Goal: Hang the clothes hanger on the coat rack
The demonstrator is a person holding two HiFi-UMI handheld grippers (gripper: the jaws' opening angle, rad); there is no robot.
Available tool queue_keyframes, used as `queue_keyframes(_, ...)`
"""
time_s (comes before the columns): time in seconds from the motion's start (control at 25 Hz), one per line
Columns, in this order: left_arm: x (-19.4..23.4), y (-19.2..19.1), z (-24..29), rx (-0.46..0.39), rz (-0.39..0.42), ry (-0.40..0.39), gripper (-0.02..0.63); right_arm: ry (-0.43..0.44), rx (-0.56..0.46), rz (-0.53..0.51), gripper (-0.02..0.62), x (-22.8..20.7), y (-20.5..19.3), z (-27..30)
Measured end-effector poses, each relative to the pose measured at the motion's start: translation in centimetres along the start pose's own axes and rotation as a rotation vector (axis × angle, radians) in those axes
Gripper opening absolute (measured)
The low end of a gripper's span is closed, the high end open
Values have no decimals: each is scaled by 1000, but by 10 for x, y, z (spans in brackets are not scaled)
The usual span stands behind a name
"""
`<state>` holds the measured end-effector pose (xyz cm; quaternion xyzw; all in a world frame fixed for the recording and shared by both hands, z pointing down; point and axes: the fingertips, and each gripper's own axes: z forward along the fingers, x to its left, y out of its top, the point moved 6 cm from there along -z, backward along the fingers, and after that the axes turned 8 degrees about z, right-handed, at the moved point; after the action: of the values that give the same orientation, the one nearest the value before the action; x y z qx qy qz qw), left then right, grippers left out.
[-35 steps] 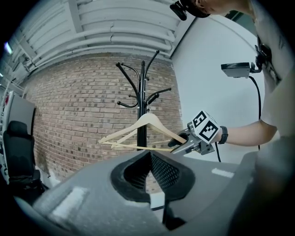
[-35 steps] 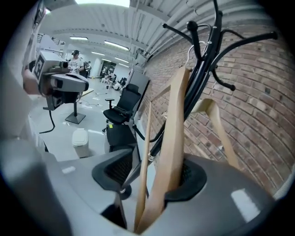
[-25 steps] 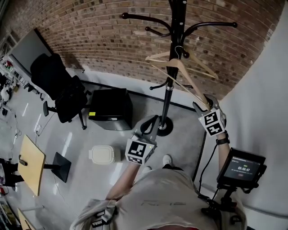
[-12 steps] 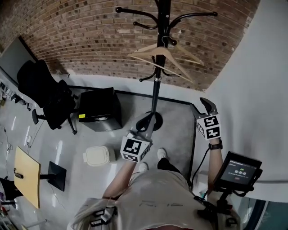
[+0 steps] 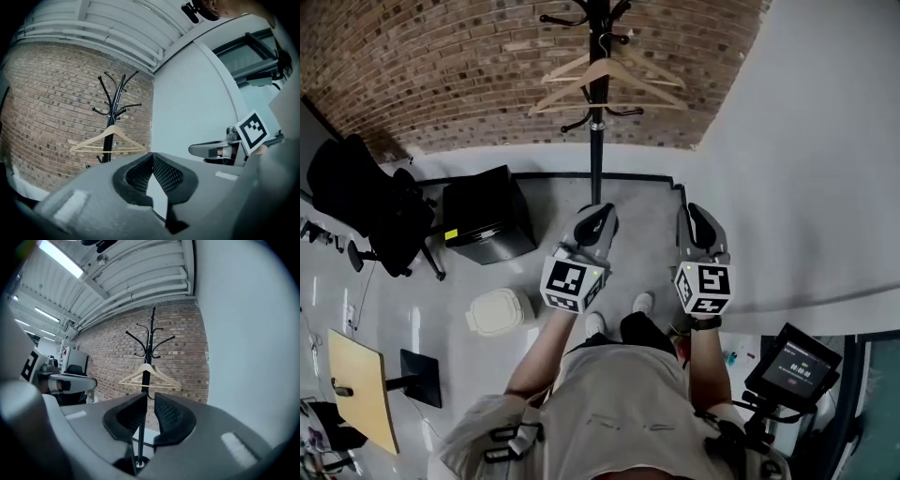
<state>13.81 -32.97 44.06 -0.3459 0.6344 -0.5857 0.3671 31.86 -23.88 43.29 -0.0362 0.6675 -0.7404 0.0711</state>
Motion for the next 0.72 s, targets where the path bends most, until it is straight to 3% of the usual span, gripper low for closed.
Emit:
queue_keyframes(0.24, -45, 4, -30, 5, 12, 23, 0, -115, -44, 101, 5, 6, -10, -64)
queue_keyframes(0.48, -103, 8, -73, 30, 12, 93, 0, -69, -65, 85, 5, 4, -15, -135)
queue_keyframes(0.72, -217, -23, -128, 164, -34, 67, 0, -170, -26, 152, 5, -30, -61, -255)
